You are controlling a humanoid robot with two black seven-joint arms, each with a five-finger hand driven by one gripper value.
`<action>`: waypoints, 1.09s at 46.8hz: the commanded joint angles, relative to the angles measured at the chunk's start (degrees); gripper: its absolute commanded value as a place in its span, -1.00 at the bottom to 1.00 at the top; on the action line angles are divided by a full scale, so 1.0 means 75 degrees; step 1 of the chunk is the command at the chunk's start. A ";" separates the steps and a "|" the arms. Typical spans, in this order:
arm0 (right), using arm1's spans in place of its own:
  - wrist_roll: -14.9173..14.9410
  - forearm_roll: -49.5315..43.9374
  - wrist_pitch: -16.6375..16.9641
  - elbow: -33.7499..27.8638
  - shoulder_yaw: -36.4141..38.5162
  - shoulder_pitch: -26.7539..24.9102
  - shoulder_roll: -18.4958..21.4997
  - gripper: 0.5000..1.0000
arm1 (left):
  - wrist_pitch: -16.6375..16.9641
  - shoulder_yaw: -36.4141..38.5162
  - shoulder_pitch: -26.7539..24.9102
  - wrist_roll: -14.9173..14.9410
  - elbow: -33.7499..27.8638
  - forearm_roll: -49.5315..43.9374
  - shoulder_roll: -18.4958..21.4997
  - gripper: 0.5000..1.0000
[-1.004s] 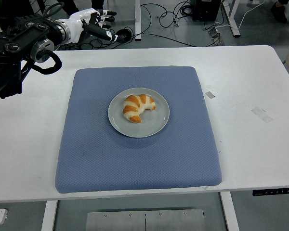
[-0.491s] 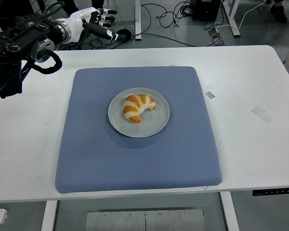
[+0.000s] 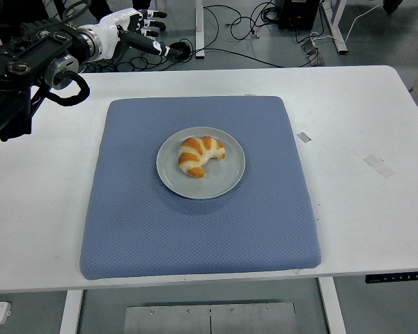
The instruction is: Place the bread on the table
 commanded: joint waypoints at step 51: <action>0.0006 0.0002 -0.0002 0.0000 0.0000 0.0002 0.0000 1.00 | -0.0001 0.0070 -0.0172 -0.0046 -0.0011 0.0046 -0.0120 0.85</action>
